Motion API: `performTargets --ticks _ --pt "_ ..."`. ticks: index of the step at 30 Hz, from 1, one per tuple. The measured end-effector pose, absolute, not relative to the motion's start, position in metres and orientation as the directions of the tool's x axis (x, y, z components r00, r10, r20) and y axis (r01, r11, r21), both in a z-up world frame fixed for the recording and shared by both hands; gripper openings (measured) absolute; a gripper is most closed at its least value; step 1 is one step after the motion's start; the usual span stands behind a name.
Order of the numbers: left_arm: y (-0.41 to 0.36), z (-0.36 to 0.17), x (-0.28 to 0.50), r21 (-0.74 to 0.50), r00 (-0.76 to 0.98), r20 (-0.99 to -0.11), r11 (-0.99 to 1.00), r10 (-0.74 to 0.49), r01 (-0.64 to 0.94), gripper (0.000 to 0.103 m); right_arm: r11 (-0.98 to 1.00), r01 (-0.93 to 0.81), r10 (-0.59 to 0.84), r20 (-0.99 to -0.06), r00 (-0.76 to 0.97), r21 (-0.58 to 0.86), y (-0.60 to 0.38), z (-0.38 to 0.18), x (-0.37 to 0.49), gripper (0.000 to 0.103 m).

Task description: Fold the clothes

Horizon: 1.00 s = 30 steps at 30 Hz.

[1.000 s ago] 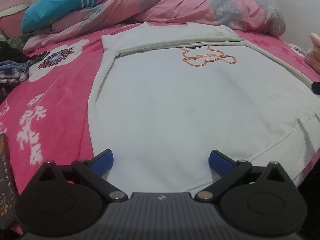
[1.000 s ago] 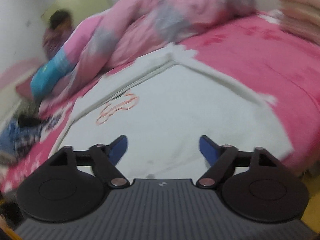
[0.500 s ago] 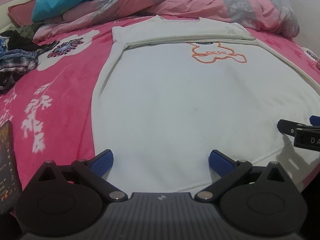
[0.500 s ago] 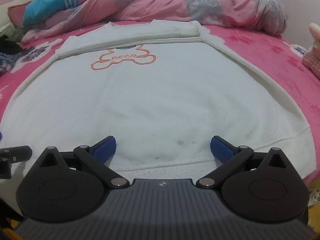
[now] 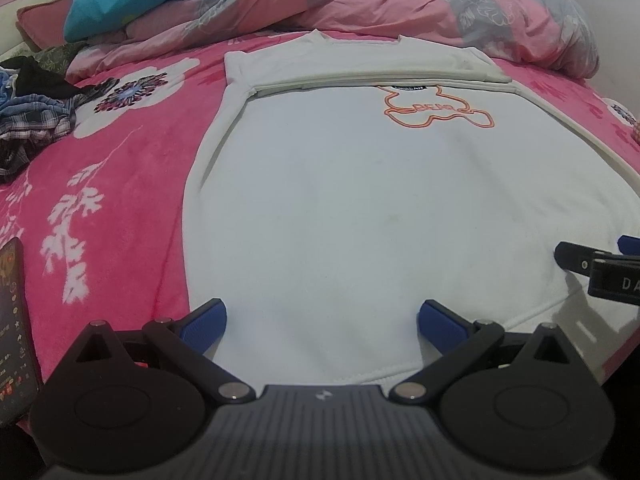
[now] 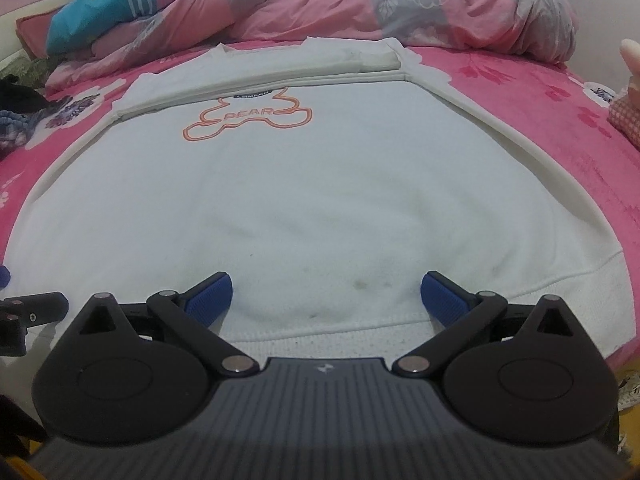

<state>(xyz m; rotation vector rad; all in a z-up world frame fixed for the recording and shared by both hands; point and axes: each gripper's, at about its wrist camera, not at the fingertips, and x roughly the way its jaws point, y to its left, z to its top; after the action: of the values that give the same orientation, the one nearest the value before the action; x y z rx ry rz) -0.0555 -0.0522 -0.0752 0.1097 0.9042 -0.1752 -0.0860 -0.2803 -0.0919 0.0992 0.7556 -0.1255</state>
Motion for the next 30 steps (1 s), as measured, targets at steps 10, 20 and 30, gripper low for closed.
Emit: performTargets --ticks 10,20,30 --pt "-0.0520 -0.0749 -0.0556 0.018 0.603 -0.791 0.981 -0.106 0.196 0.103 0.987 0.153 -0.072 -0.695 0.715 0.055 -0.2811 -0.0914 -0.0838 0.102" --pt "-0.0512 -0.0747 -0.0565 0.017 0.601 -0.792 0.981 -0.106 0.195 0.103 0.987 0.161 -0.098 -0.717 0.690 0.021 -0.2769 -0.0899 -0.0784 0.102" --pt "-0.0504 -0.0750 -0.0570 0.018 0.602 -0.791 0.981 -0.105 0.195 0.103 0.992 0.124 -0.071 -0.723 0.687 0.020 -0.2809 -0.0893 -0.0780 0.102"
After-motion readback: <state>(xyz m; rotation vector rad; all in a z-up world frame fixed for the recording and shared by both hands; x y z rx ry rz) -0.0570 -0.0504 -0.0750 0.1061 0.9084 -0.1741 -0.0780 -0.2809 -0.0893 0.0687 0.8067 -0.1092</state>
